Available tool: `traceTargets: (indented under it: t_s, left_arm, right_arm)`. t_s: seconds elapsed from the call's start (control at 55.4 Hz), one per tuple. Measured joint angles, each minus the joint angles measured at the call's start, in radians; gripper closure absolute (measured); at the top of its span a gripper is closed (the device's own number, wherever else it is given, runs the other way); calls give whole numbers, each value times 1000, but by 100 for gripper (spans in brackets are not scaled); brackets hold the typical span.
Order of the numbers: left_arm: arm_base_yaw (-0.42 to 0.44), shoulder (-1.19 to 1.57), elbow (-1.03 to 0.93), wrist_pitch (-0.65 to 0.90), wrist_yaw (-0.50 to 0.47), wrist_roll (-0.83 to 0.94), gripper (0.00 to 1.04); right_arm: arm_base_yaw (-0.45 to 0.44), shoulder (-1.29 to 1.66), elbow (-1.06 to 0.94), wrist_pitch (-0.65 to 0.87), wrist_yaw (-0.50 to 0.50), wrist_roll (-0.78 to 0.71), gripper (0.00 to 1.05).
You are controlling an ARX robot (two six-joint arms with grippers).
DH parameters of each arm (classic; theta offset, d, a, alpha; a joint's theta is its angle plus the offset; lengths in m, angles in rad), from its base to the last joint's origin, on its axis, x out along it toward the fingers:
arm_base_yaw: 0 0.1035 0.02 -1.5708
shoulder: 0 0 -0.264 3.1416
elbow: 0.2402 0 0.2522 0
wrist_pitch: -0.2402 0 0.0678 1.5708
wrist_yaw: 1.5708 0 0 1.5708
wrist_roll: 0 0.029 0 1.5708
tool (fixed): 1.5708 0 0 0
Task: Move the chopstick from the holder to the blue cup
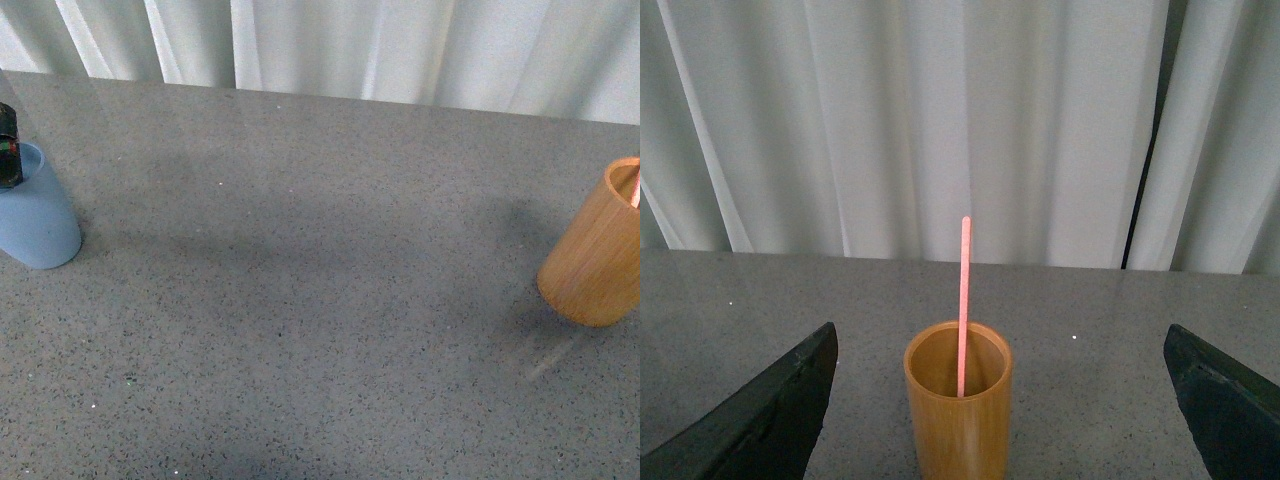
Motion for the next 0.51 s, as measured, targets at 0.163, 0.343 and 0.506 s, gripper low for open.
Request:
traceTargets:
  t_s: [0.163,0.343,0.506]
  left_arm:
    - [-4,45,44,-26,-19,-5,24]
    - [-16,67,92,-68,-22,-7,49]
    - [-34,82,118,-103,-23,-4,70]
  right_arm:
    - [0,0,0,0,0,0,10]
    - [0,0,0,0,0,0,10]
    - [0,0,0,0,0,0,10]
